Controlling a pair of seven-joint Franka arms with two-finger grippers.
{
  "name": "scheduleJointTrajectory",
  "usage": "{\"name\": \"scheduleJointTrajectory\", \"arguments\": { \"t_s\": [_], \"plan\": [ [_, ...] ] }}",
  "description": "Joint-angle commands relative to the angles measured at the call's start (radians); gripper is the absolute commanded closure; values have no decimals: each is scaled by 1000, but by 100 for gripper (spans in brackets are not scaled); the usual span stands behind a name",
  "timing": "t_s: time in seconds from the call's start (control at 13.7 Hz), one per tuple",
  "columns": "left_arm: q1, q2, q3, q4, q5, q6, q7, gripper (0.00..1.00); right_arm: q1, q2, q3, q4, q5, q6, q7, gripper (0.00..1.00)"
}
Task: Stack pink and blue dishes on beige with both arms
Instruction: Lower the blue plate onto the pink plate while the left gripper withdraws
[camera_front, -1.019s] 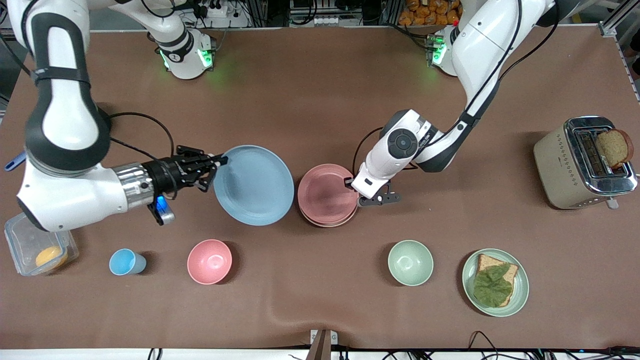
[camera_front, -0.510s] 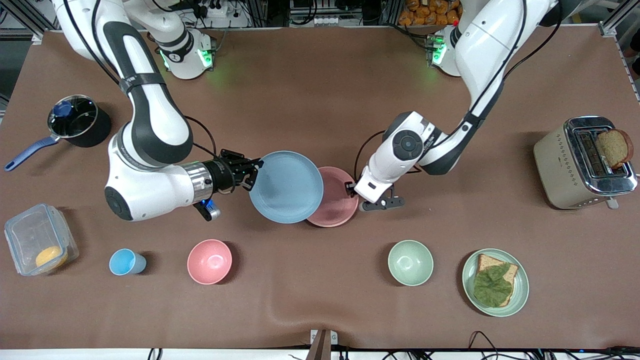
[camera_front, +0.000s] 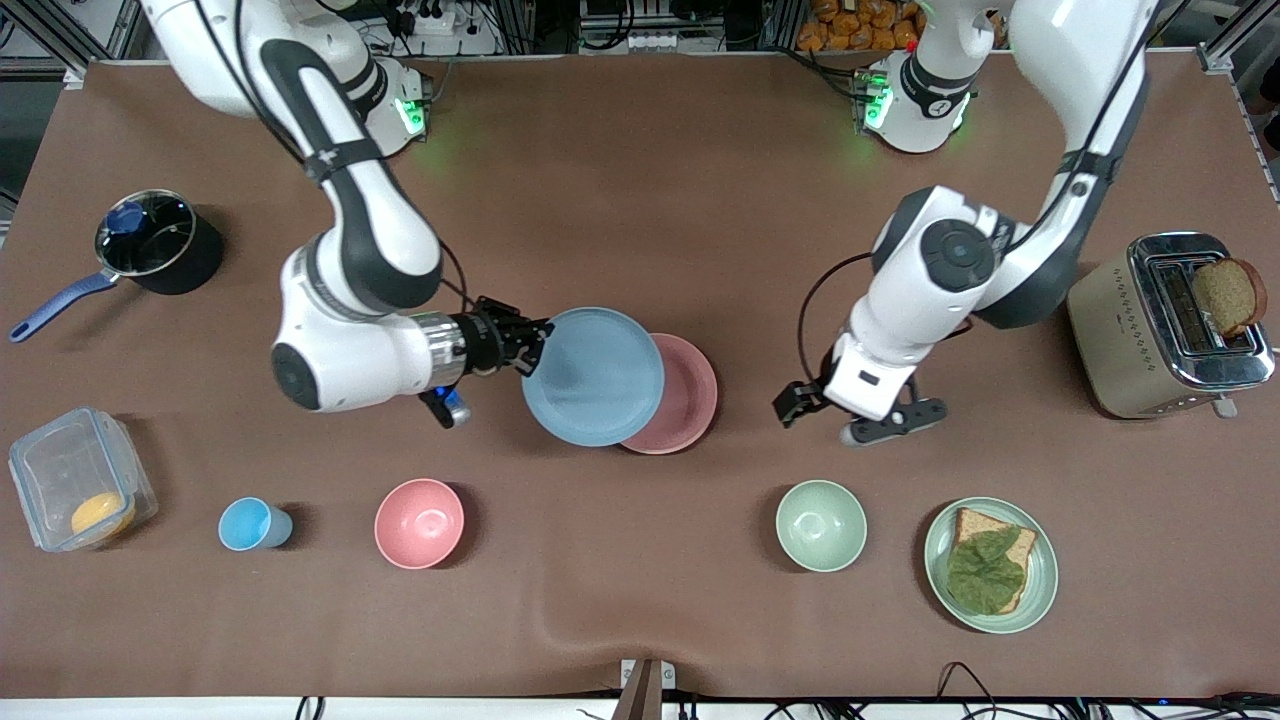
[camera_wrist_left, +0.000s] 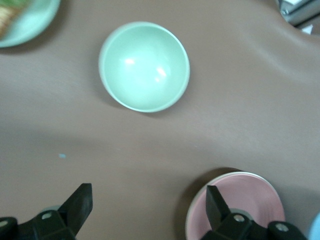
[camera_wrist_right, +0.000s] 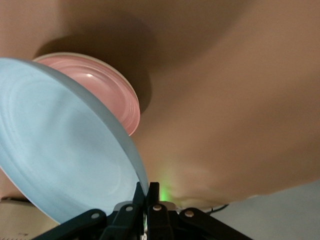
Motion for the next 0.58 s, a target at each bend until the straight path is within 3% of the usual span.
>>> {"name": "scheduleJointTrajectory", "arguments": {
  "t_s": [0.0, 0.29, 0.51],
  "plan": [
    [68, -94, -9, -7, 12, -69, 44, 0, 57, -50, -4, -115, 2, 122, -3, 100],
    [117, -120, -4, 163, 12, -345, 73, 0, 135, -37, -4, -174, 41, 282, 6, 100],
    [183, -122, -9, 232, 12, -409, 197, 0, 173, -9, -4, -177, 44, 343, 7, 100]
  ]
}}
